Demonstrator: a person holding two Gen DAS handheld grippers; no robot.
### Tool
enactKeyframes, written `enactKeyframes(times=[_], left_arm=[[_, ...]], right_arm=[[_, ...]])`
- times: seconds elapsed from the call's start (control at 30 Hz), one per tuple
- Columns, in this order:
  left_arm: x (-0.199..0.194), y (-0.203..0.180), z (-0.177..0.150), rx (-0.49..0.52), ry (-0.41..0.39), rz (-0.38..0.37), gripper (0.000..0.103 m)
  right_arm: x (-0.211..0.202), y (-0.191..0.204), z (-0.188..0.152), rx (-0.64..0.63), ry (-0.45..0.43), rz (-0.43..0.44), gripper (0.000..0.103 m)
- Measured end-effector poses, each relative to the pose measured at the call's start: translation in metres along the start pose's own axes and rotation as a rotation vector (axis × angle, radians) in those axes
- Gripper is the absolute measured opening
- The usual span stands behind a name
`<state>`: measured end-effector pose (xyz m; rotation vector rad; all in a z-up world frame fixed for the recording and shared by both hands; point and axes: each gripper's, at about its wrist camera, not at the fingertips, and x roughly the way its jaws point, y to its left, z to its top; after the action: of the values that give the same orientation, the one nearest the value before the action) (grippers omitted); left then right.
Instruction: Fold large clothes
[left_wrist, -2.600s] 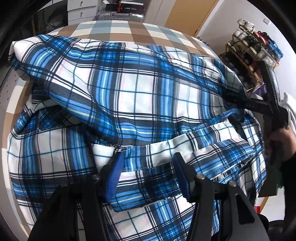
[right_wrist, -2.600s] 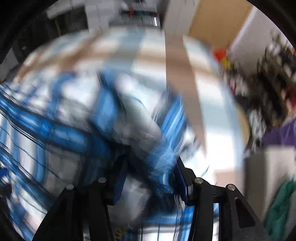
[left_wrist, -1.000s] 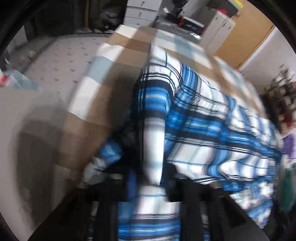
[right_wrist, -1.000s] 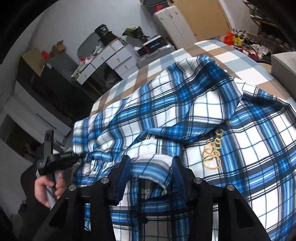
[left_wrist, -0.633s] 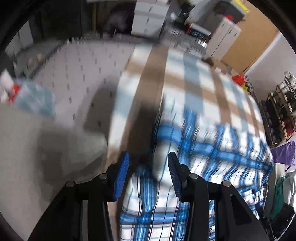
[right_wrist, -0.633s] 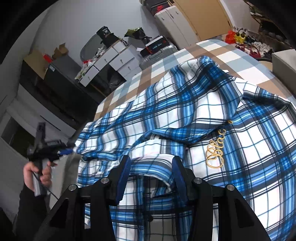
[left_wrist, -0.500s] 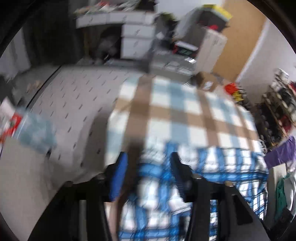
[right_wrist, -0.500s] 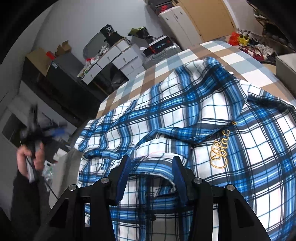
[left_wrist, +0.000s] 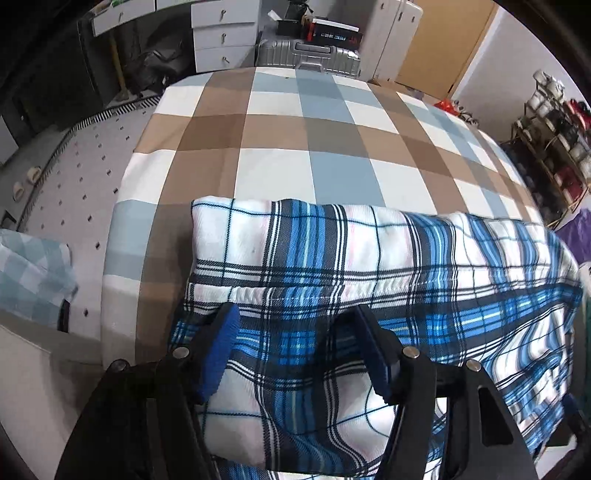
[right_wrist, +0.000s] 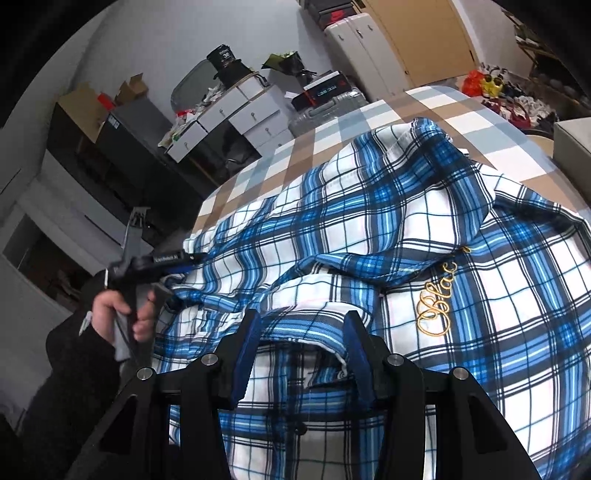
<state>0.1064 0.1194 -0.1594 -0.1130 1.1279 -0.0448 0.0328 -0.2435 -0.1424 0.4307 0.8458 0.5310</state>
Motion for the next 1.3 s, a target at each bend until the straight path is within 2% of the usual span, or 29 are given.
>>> enactKeyframes(times=[0.1, 0.17, 0.23, 0.33, 0.4, 0.5, 0.57, 0.6, 0.67, 0.73, 0.8, 0.87, 0.97, 1.07, 1.3], left_arm=[[-0.013, -0.009, 0.006, 0.031, 0.000, 0.036, 0.058], [-0.033, -0.014, 0.009, 0.033, -0.052, -0.010, 0.058], [-0.048, -0.019, 0.009, 0.044, -0.095, -0.066, 0.058], [-0.042, -0.034, 0.013, 0.098, -0.085, -0.070, 0.059], [-0.017, -0.036, 0.010, 0.102, -0.018, -0.044, 0.058], [0.013, -0.035, 0.005, 0.080, 0.046, -0.018, 0.058], [0.015, -0.040, 0.000, 0.090, 0.008, 0.016, 0.059], [0.015, -0.042, 0.000, 0.096, 0.012, 0.033, 0.059], [0.015, -0.041, 0.003, 0.082, 0.037, 0.028, 0.059], [0.018, -0.039, 0.009, 0.067, 0.067, 0.013, 0.060], [0.017, -0.043, 0.010, 0.075, 0.081, 0.027, 0.060], [0.019, -0.052, 0.011, 0.109, 0.082, 0.073, 0.063], [0.023, -0.059, 0.016, 0.130, 0.070, 0.098, 0.068], [0.030, -0.060, 0.030, 0.165, 0.069, 0.102, 0.070], [0.056, -0.061, 0.087, 0.235, 0.068, 0.127, 0.077]], right_arm=[[0.001, 0.002, -0.001, -0.012, 0.007, -0.009, 0.046], [-0.003, 0.003, 0.001, -0.017, -0.003, -0.009, 0.046], [-0.014, 0.004, 0.006, -0.033, -0.056, -0.022, 0.046], [-0.027, 0.009, 0.035, -0.044, -0.123, -0.046, 0.056], [-0.020, 0.020, 0.063, -0.114, -0.138, -0.127, 0.071], [0.027, 0.027, 0.111, -0.210, -0.042, -0.266, 0.072], [0.059, 0.019, 0.130, -0.248, 0.031, -0.363, 0.070], [0.081, 0.010, 0.138, -0.274, 0.080, -0.439, 0.070], [0.112, -0.007, 0.140, -0.313, 0.183, -0.527, 0.066], [0.143, -0.030, 0.130, -0.370, 0.329, -0.589, 0.064], [0.145, -0.031, 0.123, -0.459, 0.297, -0.592, 0.065], [0.148, -0.030, 0.122, -0.501, 0.294, -0.596, 0.066], [0.151, -0.038, 0.132, -0.490, 0.284, -0.573, 0.068], [0.158, -0.041, 0.143, -0.483, 0.274, -0.593, 0.068], [0.182, -0.040, 0.181, -0.449, 0.240, -0.588, 0.070]])
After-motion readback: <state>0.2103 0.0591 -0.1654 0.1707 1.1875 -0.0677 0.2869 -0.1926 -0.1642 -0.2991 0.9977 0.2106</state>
